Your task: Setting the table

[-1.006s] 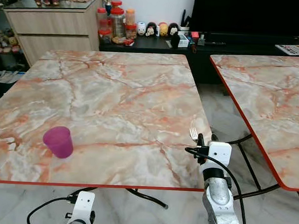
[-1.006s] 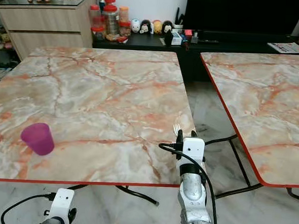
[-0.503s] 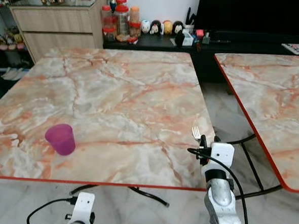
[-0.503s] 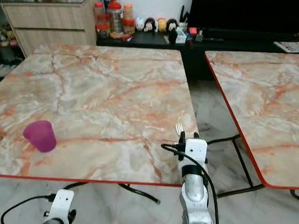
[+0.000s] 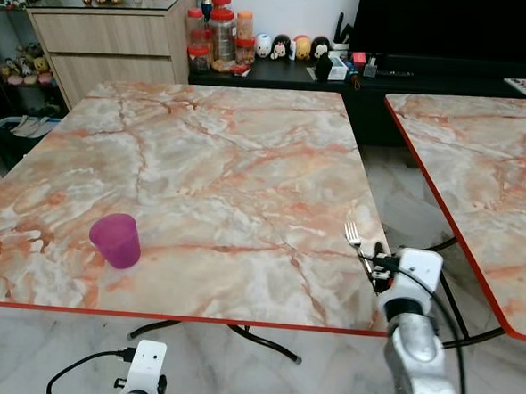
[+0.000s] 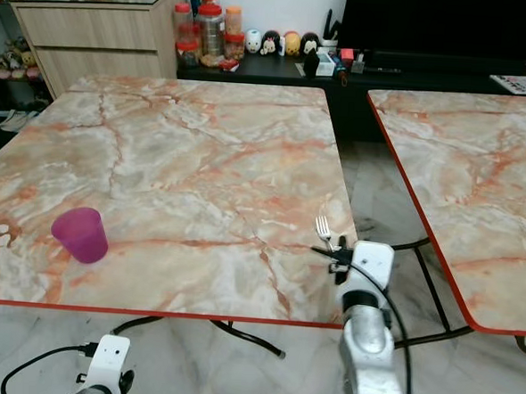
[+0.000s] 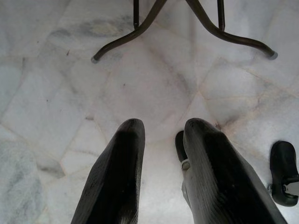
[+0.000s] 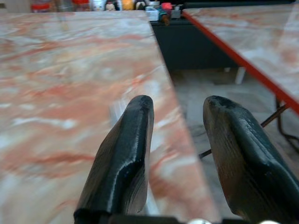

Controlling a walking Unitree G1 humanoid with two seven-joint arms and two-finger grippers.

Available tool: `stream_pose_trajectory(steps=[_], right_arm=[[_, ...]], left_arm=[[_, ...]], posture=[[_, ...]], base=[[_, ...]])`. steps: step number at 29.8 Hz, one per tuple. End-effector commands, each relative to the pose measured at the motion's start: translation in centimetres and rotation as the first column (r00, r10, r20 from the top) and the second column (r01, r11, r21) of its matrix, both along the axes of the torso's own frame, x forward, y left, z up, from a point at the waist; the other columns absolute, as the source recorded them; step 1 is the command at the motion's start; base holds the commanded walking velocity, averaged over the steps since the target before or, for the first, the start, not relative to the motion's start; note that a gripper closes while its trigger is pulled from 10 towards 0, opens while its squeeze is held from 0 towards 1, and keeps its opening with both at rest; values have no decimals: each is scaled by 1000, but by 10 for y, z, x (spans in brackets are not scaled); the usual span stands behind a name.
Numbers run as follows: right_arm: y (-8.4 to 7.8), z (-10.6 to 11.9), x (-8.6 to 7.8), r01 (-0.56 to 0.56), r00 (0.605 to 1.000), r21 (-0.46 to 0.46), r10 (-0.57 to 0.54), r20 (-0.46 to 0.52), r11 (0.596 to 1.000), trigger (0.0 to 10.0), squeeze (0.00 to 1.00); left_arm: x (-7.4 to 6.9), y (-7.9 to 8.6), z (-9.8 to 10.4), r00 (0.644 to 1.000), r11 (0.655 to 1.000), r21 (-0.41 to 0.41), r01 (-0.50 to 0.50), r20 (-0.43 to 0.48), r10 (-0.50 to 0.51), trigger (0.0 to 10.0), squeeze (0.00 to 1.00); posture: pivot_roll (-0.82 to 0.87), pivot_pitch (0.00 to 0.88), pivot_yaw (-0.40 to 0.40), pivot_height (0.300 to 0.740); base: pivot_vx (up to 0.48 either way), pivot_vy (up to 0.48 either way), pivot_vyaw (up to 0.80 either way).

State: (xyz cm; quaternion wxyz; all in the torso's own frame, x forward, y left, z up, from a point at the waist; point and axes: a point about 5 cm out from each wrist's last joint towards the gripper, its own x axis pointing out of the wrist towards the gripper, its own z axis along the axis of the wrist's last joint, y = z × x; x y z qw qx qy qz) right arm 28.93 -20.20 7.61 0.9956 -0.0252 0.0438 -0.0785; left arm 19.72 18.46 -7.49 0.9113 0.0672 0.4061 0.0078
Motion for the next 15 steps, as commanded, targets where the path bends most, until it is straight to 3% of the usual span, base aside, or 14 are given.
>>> stream_pose_trajectory(steps=[1, 8, 15], right_arm=[[-3, 7, 6, -17, 1000, 10, 17, -18, 1000, 10000, 0], [-18, 1, 11, -80, 981, -15, 76, -178, 997, 10000, 0], [-18, -2, 13, -174, 957, 18, 173, -233, 985, 10000, 0]], left_arm=[[-3, 0, -2, 1000, 1000, 0, 12, -15, -12, 10000, 0], [-3, 0, -2, 1000, 1000, -7, 7, -19, -7, 10000, 0], [-3, -1, -2, 1000, 1000, -7, 10, -20, -11, 10000, 0]], posture=[[-50, 0, 19, 740], [-43, 0, 16, 740], [-45, 0, 20, 740]], base=[[0, 0, 0], [0, 0, 0], [0, 0, 0]])
